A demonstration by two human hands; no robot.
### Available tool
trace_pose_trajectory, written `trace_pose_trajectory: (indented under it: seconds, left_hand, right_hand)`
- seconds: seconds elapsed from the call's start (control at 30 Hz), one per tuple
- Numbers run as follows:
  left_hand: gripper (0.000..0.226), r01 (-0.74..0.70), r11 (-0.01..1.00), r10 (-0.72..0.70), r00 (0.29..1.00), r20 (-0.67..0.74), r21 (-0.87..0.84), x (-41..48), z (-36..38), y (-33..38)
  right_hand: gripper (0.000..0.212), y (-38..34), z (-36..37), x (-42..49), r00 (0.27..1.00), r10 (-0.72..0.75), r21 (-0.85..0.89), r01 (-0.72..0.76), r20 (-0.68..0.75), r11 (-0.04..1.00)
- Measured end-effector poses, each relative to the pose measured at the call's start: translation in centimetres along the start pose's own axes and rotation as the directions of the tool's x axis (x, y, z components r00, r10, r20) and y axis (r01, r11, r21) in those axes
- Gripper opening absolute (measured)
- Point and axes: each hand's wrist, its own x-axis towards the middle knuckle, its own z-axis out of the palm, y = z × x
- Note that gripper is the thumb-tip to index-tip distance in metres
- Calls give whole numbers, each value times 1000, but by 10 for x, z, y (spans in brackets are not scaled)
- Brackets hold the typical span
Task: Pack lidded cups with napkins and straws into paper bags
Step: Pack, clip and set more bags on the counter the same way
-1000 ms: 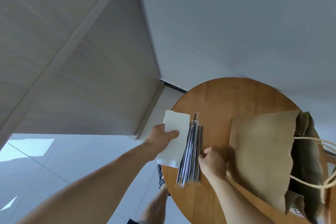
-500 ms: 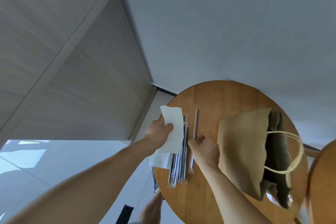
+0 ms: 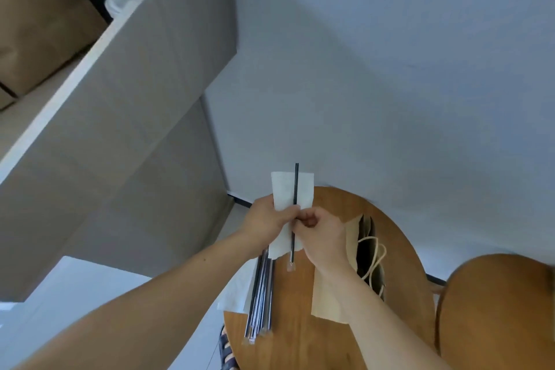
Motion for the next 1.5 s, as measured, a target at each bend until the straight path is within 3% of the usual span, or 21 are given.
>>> trace_pose_trajectory:
  seconds: [0.1,0.2,0.27,0.37,0.43,0.73,0.87,0.93,1.0,1.07,1.13,1.2,1.27,1.3,1.4,1.5]
  left_hand:
    - [10,-68,996,69,998,-9,64,-4,7,20]
    - [9,-132,990,129,989,70,46,-8,12,46]
    - [11,-139,990,134,980,148,19,-10,18,61]
    - [16,-152,988,150,962,227,-11,-14,33,77]
    - [15,-174,985,169,954,247,-2,-16,45,83]
    - [8,-201,980,194,942,275,-2,-19,83,97]
    - [15,-163,986,165,942,292,-32,-20,97,97]
    - [21,-136,990,138,942,305,-28,-18,100,95]
    - [25,-131,989,103,951,292,76,-13,96,85]
    - [43,-145,919,27,951,308,367,-9,87,63]
    - [71,-176,722,-160,898,409,669,-11,85,33]
    - [91,-214,536,-344,828,443,817,-17,93,8]
    - [89,-204,411,-347,866,359,889,-22,108,-8]
    - [78,-183,374,-302,903,306,909,-22,117,-12]
    - [39,-96,381,-215,958,189,920,-23,129,-17]
    - [30,49,518,-321,936,141,854,-26,118,-21]
  right_hand:
    - [17,-16,-21,-5,998,-15,-15,14,-61,1000]
    - [40,-30,-55,-2,987,-10,19,13,-162,1000]
    - [46,-38,-80,2,995,17,64,-11,-94,998]
    - [28,-45,-107,3,994,18,220,-41,106,975]
    - [18,-49,-117,-1,989,-32,256,-6,144,967]
    - [10,-51,-149,-6,999,-40,250,32,29,968]
    - [9,-45,-159,-2,1000,-7,235,2,20,972]
    - [9,-42,-169,3,998,31,233,-18,-54,972]
    - [9,-39,-184,11,981,70,245,-24,-182,969]
    - [8,-34,-197,20,943,105,248,-24,-317,968]
    - [11,-28,-200,29,883,147,280,-18,-445,960]
    - [11,-23,-188,34,852,162,276,-22,-497,961]
    - [10,-16,-166,36,871,153,218,-54,-467,975]
    - [9,-12,-155,35,885,146,180,-71,-443,981]
    - [8,0,-129,30,919,116,51,-105,-376,993]
    - [6,8,-117,23,945,111,-101,-148,-307,984]
